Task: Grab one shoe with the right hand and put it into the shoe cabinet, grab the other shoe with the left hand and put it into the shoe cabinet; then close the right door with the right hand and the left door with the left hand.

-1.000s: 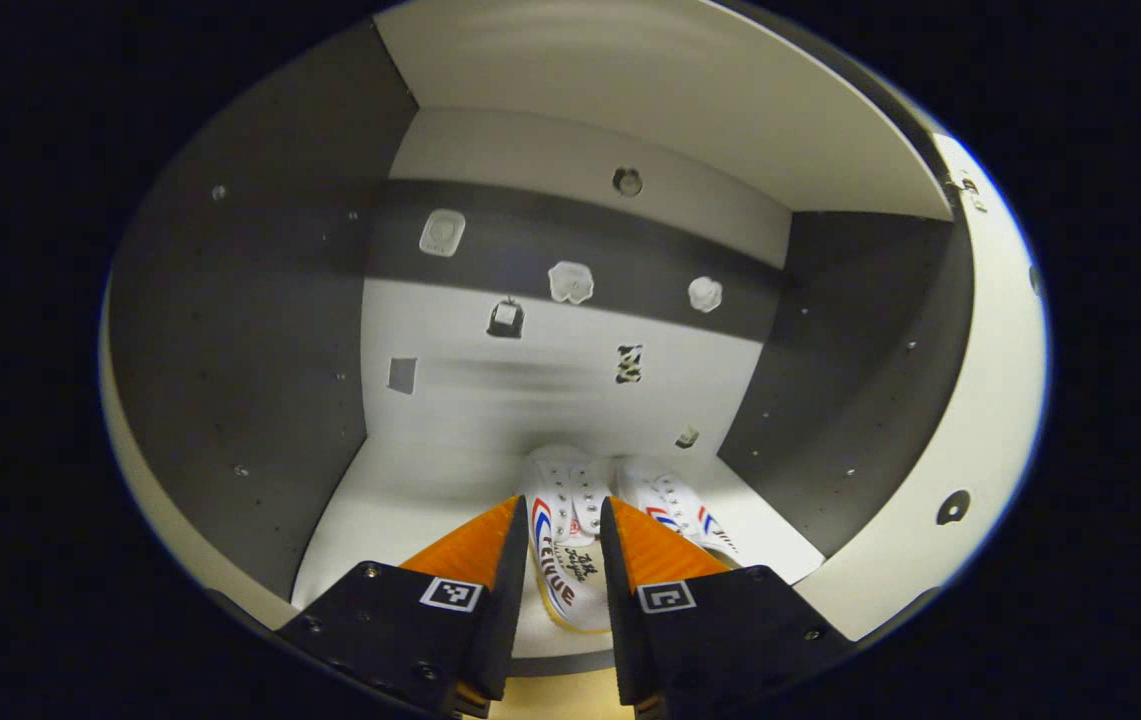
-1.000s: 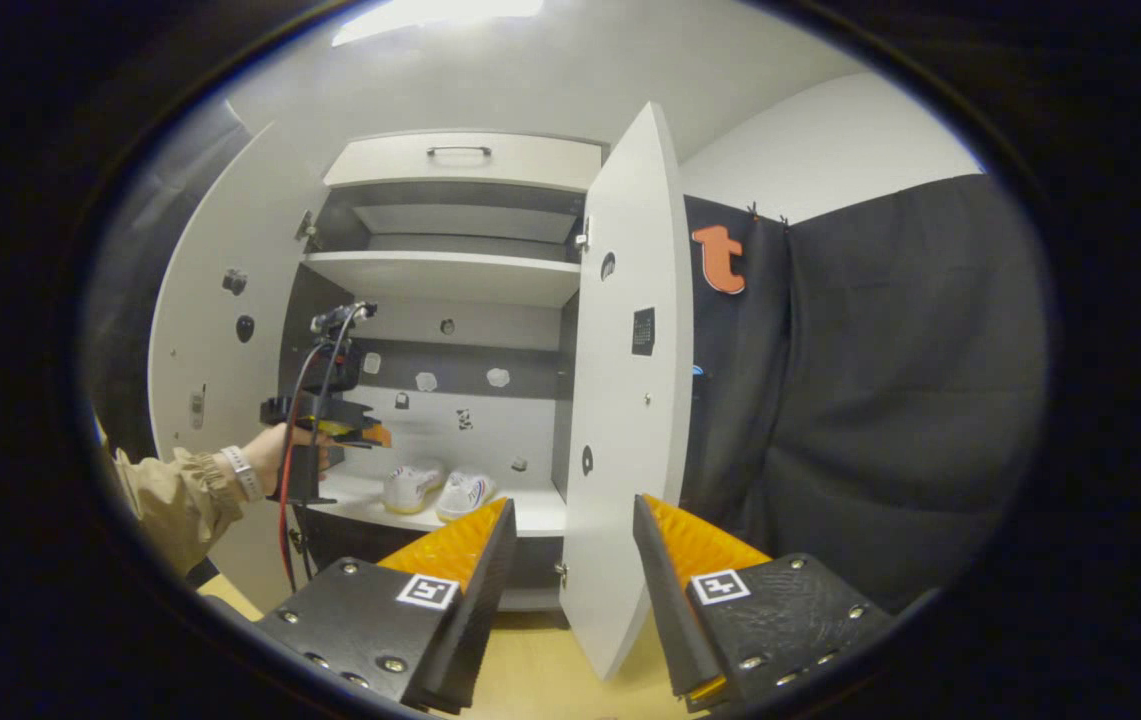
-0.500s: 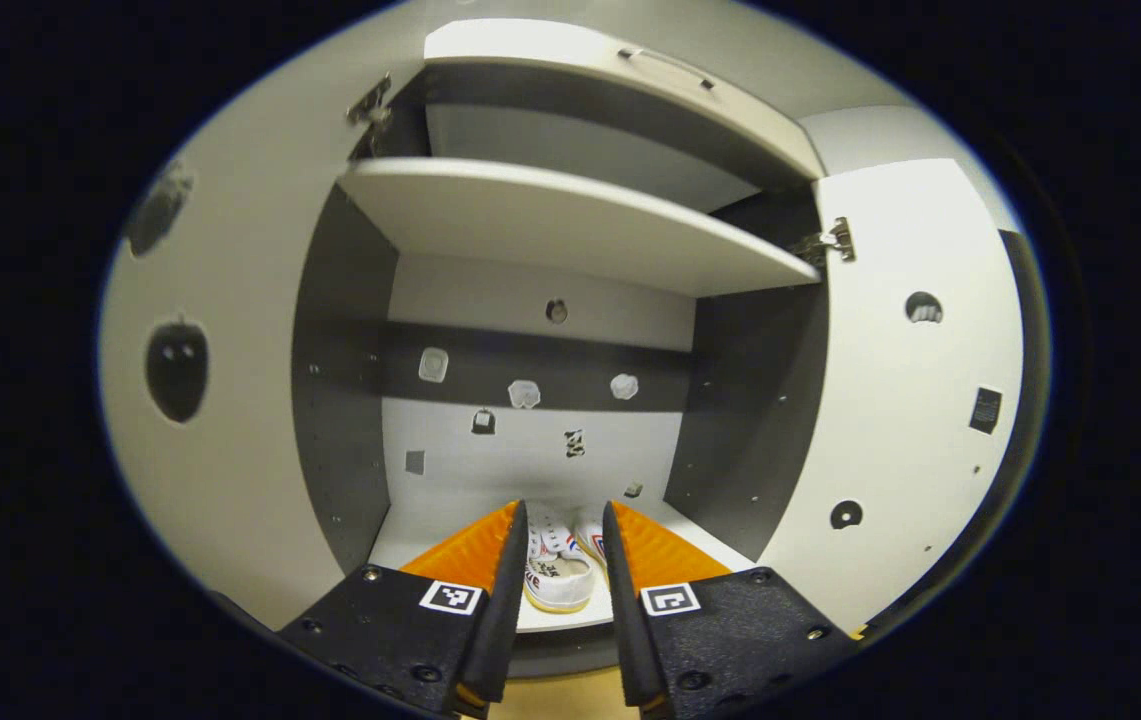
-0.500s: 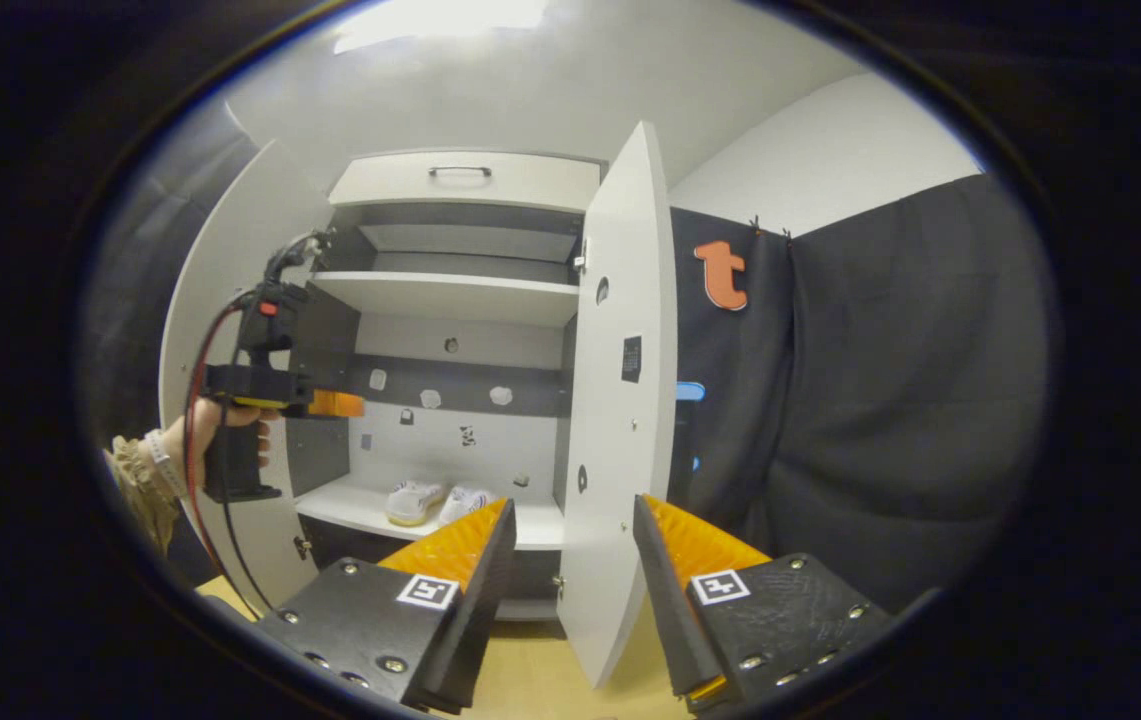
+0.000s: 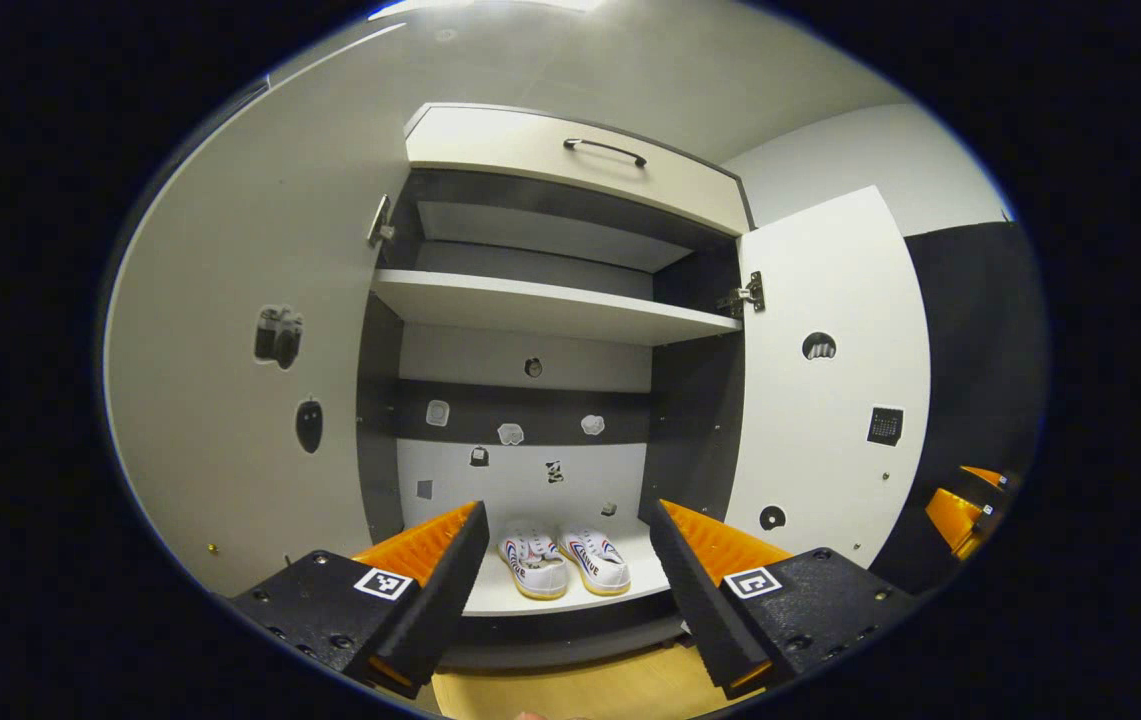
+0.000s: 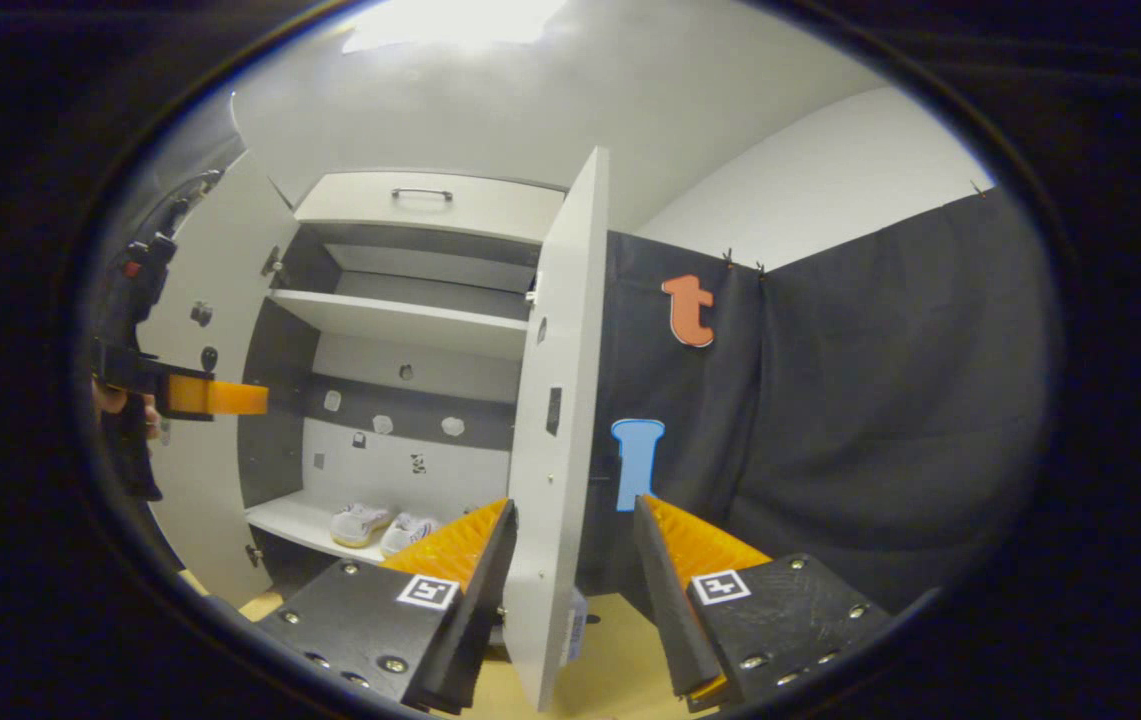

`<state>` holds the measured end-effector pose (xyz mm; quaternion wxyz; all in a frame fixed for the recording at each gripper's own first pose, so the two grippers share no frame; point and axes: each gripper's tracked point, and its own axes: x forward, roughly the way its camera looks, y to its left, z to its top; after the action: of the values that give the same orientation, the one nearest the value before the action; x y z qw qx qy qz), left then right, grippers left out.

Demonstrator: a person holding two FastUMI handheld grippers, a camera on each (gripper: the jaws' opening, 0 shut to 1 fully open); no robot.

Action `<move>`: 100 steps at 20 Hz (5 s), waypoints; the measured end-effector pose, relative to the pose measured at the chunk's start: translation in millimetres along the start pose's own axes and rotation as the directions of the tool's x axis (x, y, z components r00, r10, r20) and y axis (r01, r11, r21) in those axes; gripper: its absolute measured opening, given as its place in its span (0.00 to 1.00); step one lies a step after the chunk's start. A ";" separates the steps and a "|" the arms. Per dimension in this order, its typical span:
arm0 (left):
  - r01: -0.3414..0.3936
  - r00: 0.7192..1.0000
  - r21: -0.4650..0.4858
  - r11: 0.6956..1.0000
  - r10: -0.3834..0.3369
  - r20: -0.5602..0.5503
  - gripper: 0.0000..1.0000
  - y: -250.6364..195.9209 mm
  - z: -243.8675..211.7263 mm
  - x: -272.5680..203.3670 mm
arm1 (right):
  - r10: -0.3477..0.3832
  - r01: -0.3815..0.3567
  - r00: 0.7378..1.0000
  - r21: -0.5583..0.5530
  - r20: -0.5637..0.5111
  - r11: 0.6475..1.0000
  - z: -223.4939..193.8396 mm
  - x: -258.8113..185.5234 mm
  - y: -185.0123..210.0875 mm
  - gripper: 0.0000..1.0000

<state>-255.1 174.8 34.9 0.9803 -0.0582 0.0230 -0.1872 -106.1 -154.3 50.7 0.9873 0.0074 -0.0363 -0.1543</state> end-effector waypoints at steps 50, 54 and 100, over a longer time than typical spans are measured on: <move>-0.611 0.790 -0.048 0.790 0.613 0.025 0.96 163.0 15.8 -196.7 | 0.440 -0.424 0.898 0.244 -0.012 0.872 -10.3 39.0 160.6 0.84; -0.625 0.780 -0.050 0.779 0.626 -0.005 0.92 178.3 1.5 -192.6 | 0.444 -0.424 0.896 0.252 -0.026 0.870 -15.6 35.4 161.6 0.84; -0.021 0.991 -0.042 0.999 0.016 -0.130 0.91 17.3 -45.0 -50.1 | 0.170 -0.156 0.982 0.156 -0.080 0.975 -28.6 23.1 55.0 0.84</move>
<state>-298.3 204.6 -10.7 0.9770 -0.0670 0.0910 -0.1810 -65.4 -108.9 25.2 0.9940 0.0854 -0.0021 -0.0688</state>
